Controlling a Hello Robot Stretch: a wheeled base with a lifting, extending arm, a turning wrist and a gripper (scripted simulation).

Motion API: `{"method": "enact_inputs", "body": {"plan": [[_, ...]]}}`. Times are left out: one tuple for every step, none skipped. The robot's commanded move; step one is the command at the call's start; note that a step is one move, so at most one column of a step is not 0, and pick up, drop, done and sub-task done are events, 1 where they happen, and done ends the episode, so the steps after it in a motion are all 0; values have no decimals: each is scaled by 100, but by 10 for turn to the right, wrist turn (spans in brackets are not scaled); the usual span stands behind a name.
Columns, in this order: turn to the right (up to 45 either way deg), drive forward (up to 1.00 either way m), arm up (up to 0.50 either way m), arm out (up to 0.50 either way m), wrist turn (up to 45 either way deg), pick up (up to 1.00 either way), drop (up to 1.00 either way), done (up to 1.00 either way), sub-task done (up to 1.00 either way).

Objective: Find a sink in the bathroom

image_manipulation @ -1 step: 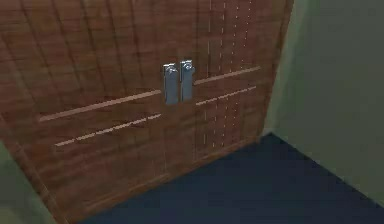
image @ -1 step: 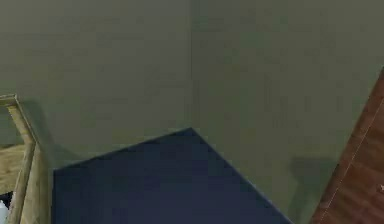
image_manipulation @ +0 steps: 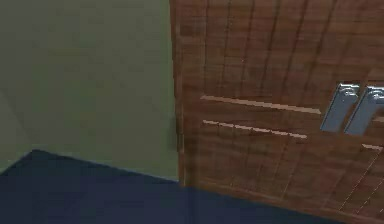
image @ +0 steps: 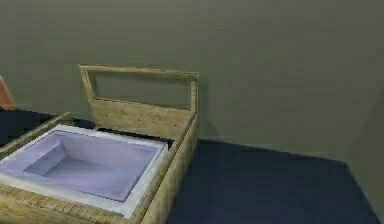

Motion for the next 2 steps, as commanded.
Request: {"method": "enact_inputs", "body": {"plan": [[-450, 0, 0, 0, 0, 0, 0, 0, 0], [-450, 0, 0, 0, 0, 0, 0, 0, 0]]}}
